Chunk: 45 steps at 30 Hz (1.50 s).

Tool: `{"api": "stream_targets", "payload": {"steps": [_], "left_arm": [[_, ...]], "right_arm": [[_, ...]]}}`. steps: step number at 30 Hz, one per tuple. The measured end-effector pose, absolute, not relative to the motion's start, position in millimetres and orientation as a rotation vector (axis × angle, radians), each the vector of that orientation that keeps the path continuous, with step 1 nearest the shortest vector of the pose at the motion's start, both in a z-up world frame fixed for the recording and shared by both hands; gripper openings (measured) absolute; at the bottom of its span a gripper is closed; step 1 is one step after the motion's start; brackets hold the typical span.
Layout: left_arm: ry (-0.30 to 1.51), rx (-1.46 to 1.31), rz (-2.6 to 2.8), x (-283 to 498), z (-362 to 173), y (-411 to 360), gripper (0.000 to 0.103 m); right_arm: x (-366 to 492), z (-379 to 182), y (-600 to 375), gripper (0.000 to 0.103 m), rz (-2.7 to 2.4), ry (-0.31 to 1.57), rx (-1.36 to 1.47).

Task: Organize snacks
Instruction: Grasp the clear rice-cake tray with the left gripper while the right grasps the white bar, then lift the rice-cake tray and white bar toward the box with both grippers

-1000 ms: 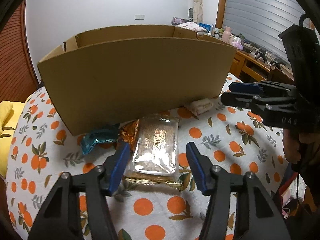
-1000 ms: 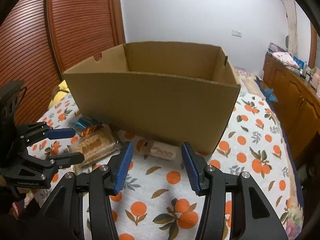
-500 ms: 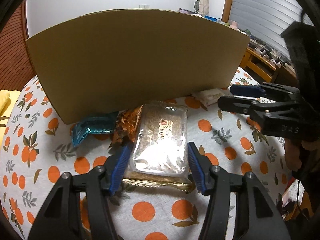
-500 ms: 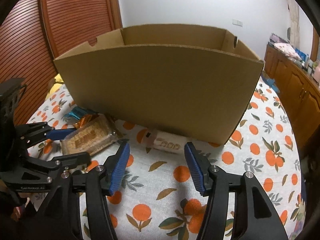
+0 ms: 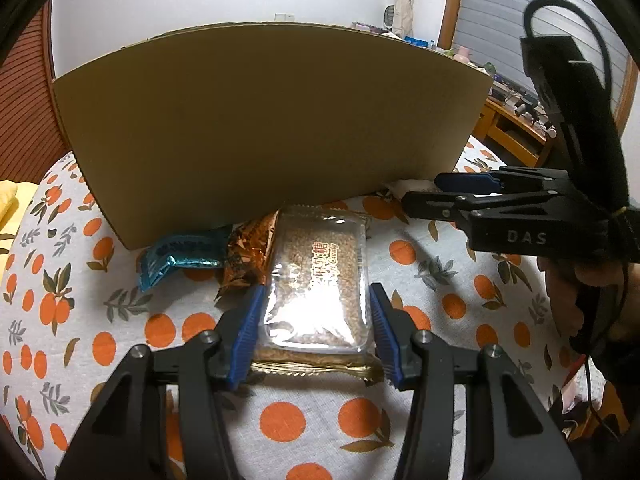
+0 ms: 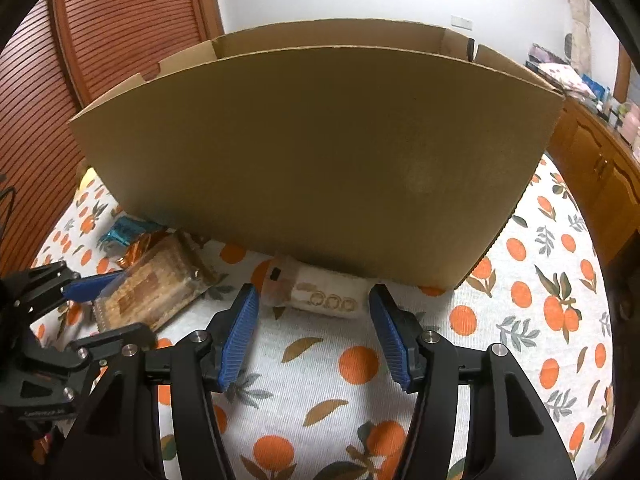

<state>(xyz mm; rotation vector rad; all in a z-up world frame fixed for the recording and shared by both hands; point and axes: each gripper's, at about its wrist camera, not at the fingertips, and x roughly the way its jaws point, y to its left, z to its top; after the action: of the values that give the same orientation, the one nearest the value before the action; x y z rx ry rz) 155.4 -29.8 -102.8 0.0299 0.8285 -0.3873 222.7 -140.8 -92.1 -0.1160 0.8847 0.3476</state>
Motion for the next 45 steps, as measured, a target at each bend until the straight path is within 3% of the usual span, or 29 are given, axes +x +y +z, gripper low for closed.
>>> {"api": "stream_targets", "payload": {"steps": [11,15,16,20,45], "left_arm": [[0.828,0.027,-0.388,154.4,-102.8,-26.9,0.051],[0.820,0.037,-0.386,151.4,-102.0,-26.9,0.050],[0.817,0.041,-0.385,149.6,-101.3,-27.8,0.050],[0.817,0.034,-0.393,143.8,-98.2,-27.9,0.049],[0.740,0.025,-0.411,109.3,-64.8,-30.3,0.049]], "right_arm": [[235.3,-102.5,-137.2,0.064,0.275,0.900,-0.173],[232.4,-101.7,-141.3,0.057,0.273,0.887,-0.179],[231.1,-101.1,-143.2,0.048,0.272,0.884,-0.180],[221.2,-99.6,-147.0,0.044,0.280,0.879,-0.199],[147.8,-69.2,-147.6,0.043,0.376,0.762,-0.180]]}}
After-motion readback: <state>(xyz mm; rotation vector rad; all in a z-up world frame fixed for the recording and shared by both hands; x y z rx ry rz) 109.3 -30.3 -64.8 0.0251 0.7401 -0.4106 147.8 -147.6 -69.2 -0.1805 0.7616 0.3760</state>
